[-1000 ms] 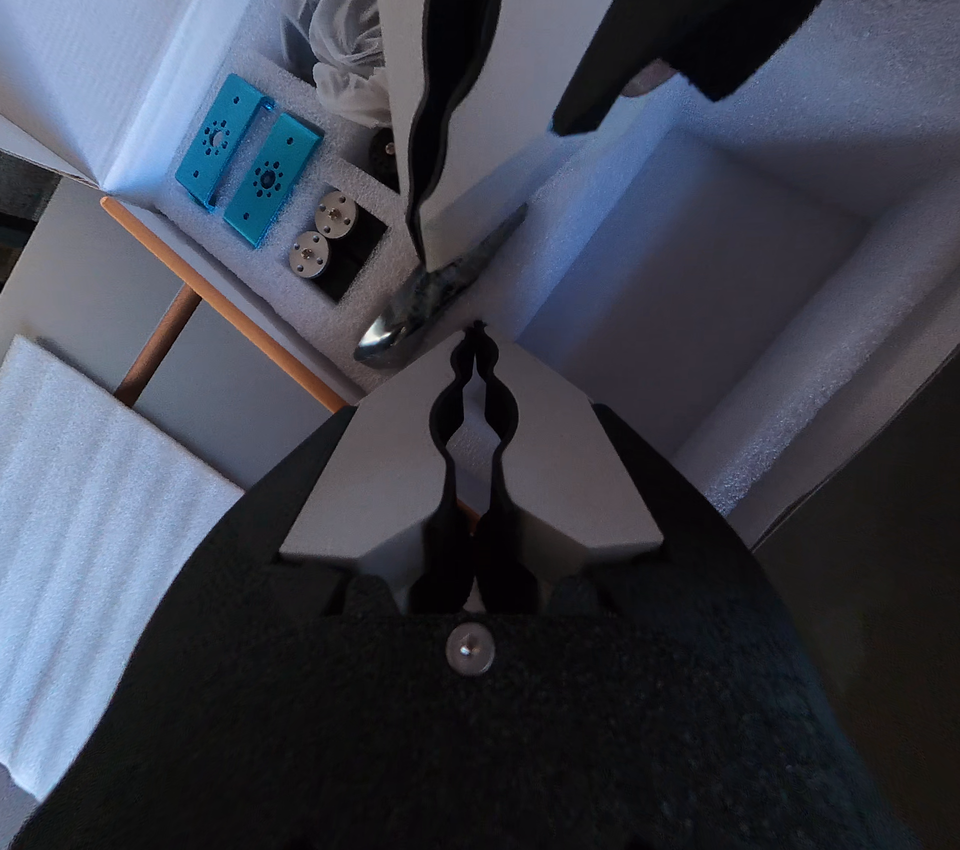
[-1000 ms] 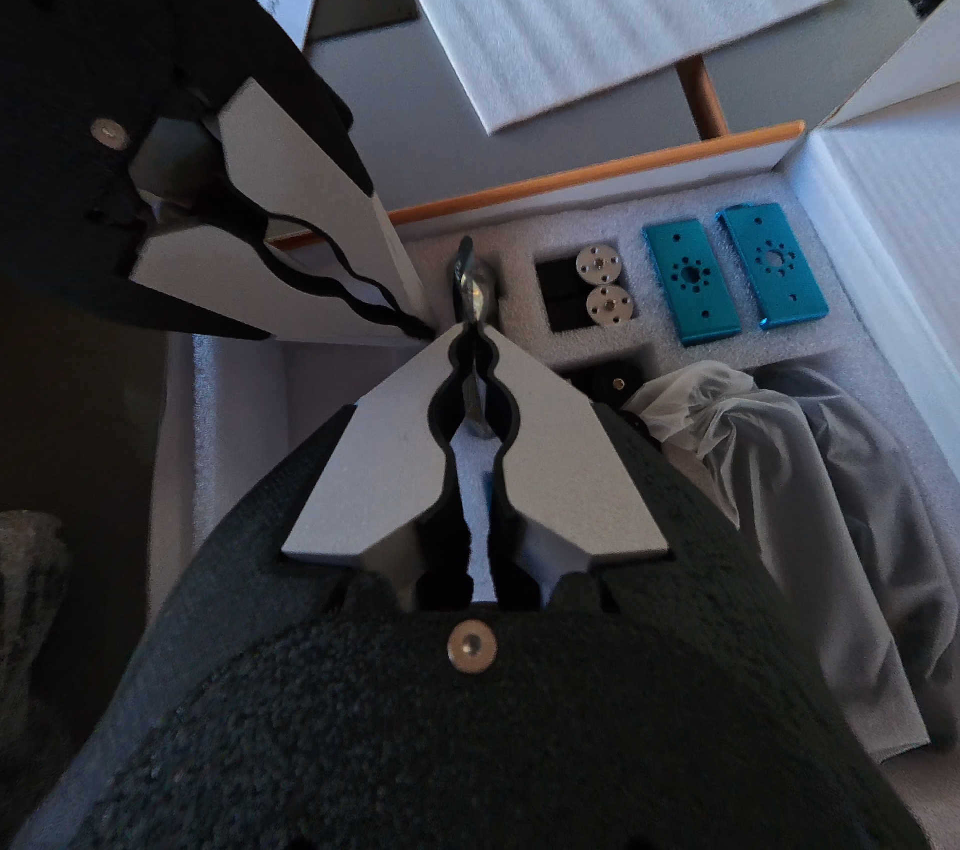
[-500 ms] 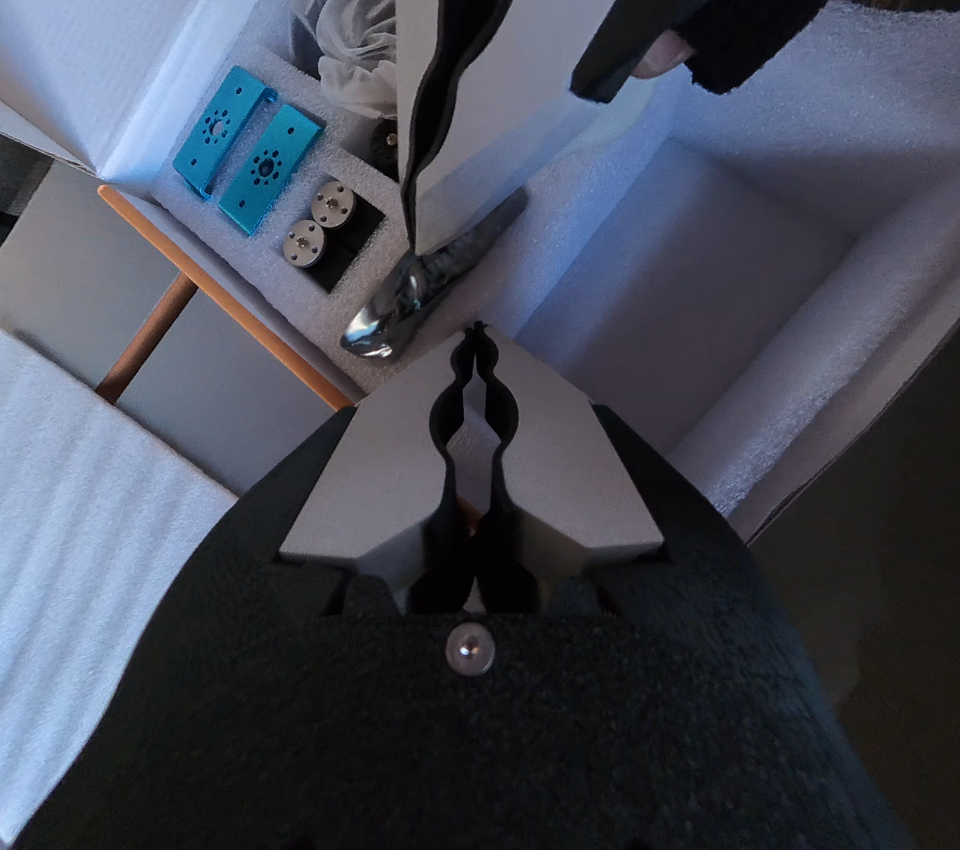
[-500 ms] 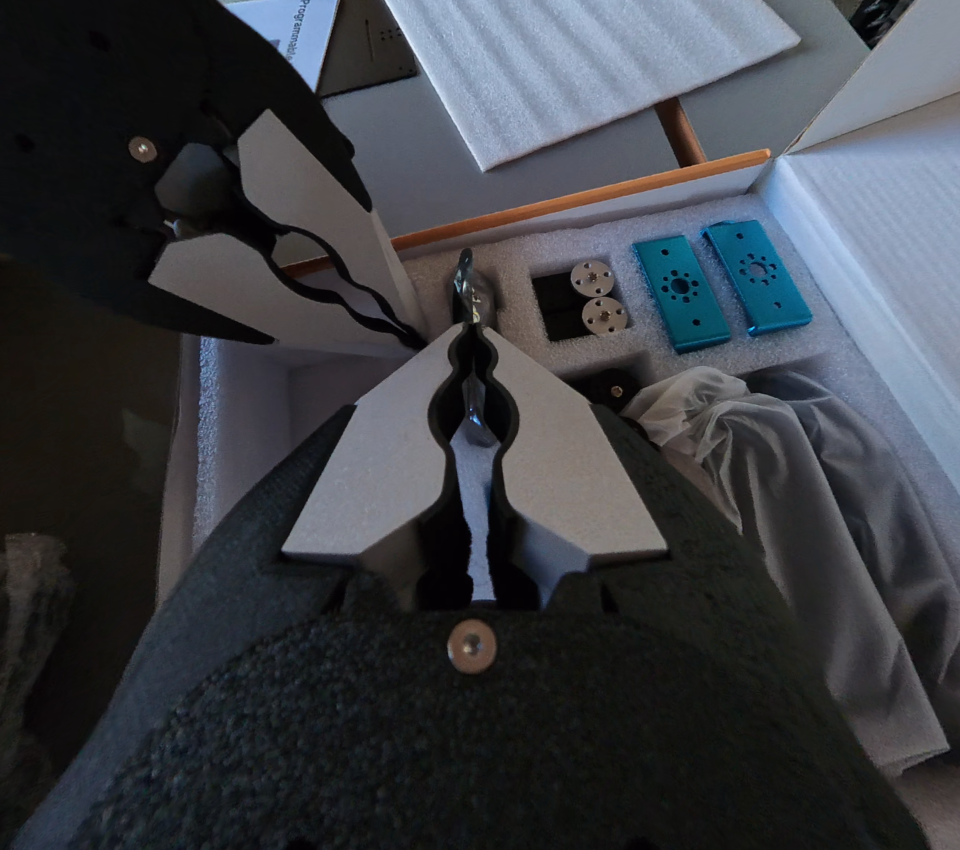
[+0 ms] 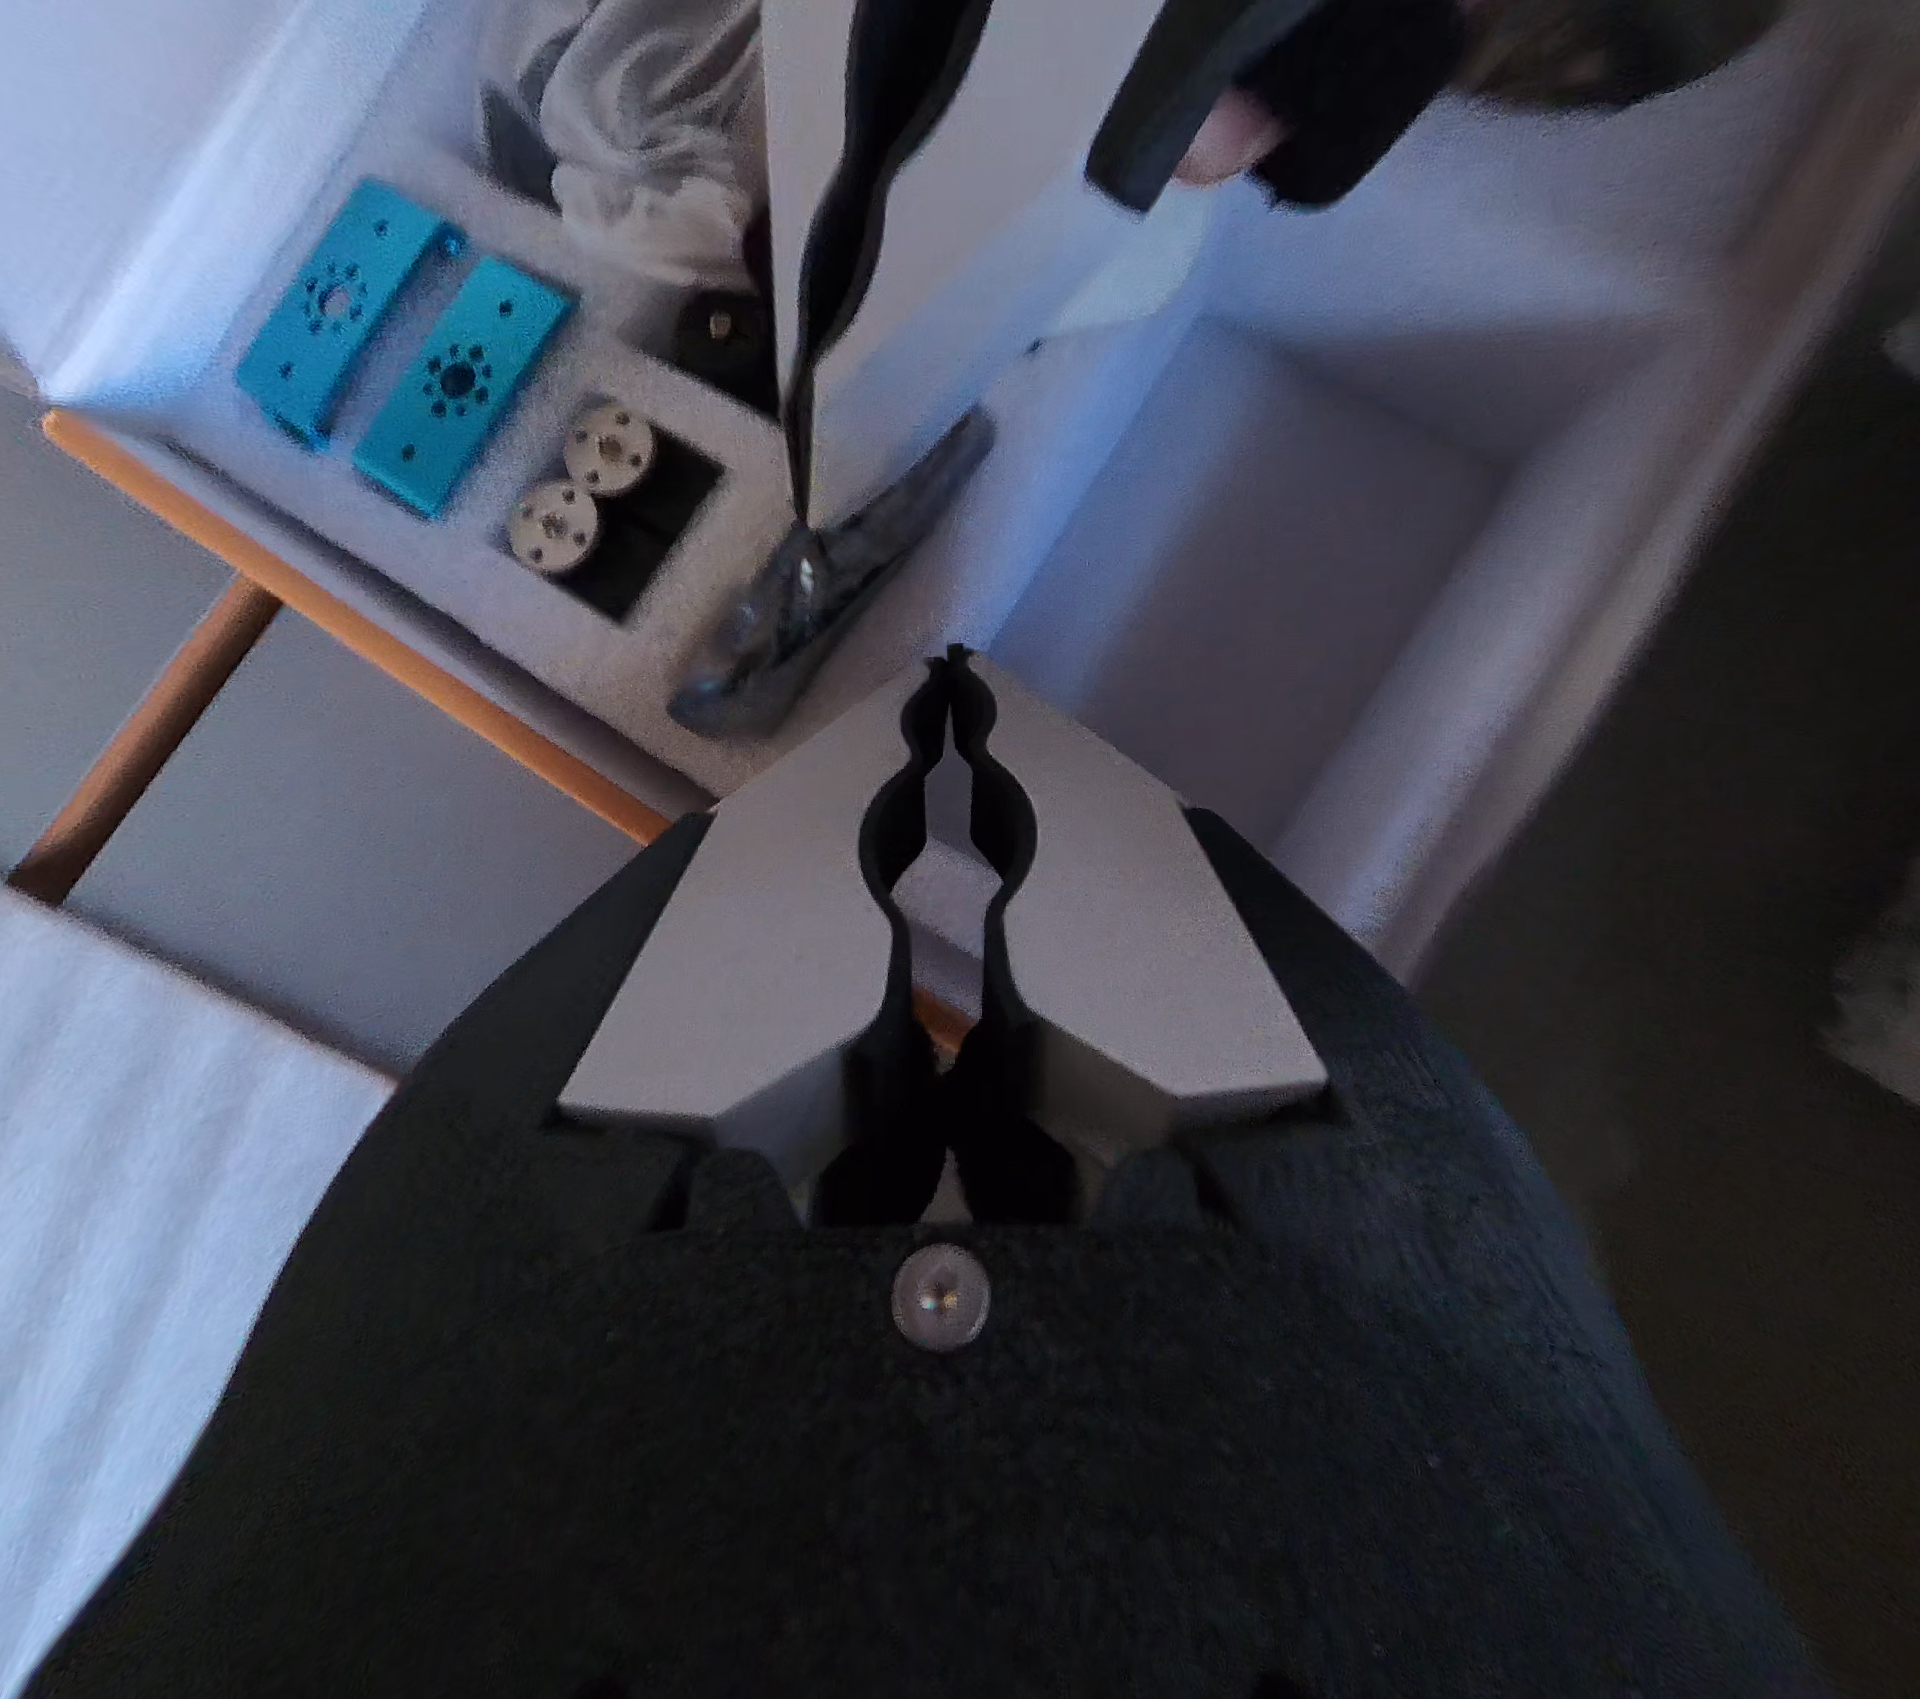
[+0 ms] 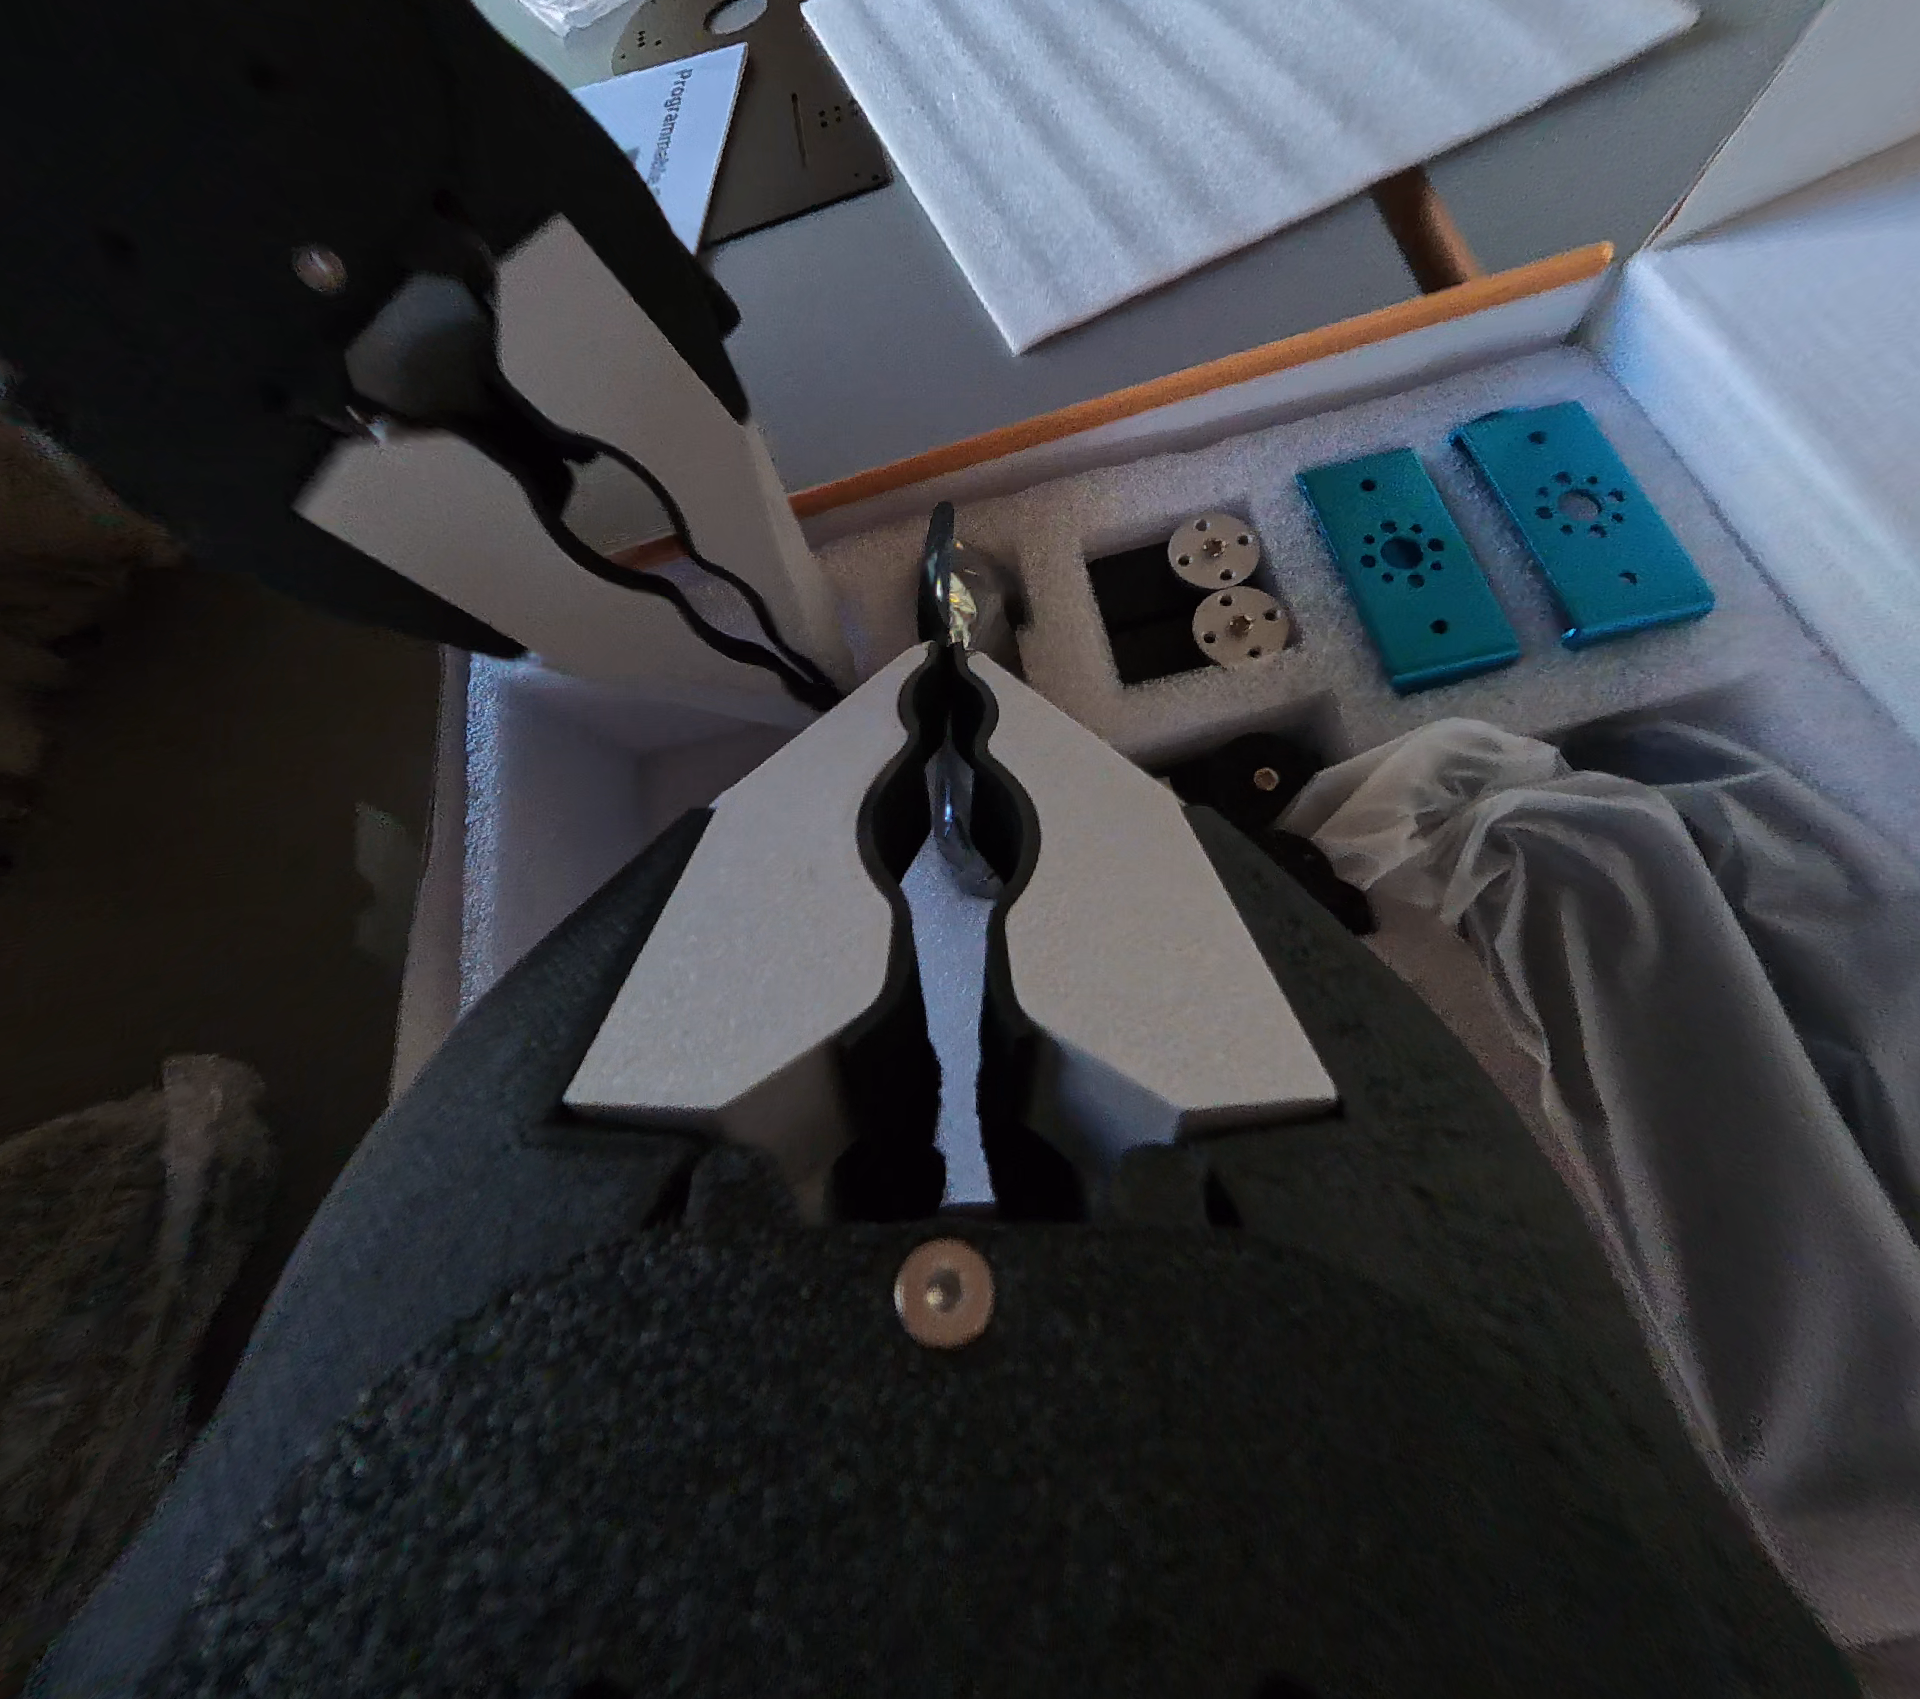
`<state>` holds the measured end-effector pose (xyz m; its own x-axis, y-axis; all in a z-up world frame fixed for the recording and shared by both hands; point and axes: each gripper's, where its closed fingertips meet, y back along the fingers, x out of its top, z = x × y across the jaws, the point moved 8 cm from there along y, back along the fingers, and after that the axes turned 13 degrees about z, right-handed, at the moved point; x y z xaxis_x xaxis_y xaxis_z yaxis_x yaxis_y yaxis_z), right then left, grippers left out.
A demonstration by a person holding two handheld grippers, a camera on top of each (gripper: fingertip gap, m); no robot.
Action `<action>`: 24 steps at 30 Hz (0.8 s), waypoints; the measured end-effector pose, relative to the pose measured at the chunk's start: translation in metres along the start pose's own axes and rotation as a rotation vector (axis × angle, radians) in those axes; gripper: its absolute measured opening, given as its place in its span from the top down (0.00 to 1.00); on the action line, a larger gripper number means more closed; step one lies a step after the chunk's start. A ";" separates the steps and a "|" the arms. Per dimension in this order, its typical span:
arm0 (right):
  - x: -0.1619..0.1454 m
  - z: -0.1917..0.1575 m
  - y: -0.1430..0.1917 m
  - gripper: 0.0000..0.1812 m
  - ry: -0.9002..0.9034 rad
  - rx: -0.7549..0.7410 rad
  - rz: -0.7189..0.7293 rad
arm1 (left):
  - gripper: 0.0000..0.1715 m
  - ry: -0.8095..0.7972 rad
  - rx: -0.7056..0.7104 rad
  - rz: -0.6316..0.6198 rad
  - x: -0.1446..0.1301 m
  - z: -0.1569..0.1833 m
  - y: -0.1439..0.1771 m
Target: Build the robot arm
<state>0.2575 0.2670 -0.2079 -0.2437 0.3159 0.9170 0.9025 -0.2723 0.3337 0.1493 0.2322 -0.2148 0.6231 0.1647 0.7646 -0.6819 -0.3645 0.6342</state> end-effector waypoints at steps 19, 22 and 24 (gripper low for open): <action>-0.004 -0.006 0.005 0.94 0.161 -0.040 -0.055 | 0.97 -0.227 -0.342 0.149 0.009 -0.039 -0.009; -0.013 -0.007 0.027 0.84 0.242 -0.109 -0.151 | 0.97 -0.222 -0.336 0.196 0.008 -0.040 -0.007; -0.017 -0.006 0.026 0.86 0.231 -0.101 -0.150 | 0.97 -0.165 -0.339 0.243 0.008 -0.042 -0.007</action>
<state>0.2834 0.2494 -0.2131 -0.4565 0.1475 0.8774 0.8133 -0.3309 0.4787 0.1424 0.2748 -0.2084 0.4632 -0.0475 0.8850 -0.8860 -0.0488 0.4611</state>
